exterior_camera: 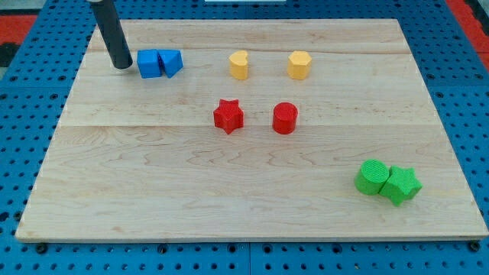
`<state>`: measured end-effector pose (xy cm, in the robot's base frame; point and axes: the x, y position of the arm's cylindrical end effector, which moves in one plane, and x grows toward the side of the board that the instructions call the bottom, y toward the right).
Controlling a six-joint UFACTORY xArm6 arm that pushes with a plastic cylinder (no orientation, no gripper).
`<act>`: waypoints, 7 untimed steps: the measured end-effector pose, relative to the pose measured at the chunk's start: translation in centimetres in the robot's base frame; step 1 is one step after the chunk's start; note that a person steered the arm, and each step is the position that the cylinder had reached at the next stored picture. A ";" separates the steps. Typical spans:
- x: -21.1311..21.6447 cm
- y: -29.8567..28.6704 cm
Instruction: Separate the green star from green circle
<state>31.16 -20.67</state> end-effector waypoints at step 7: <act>12.3 9.4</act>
<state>43.48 -11.22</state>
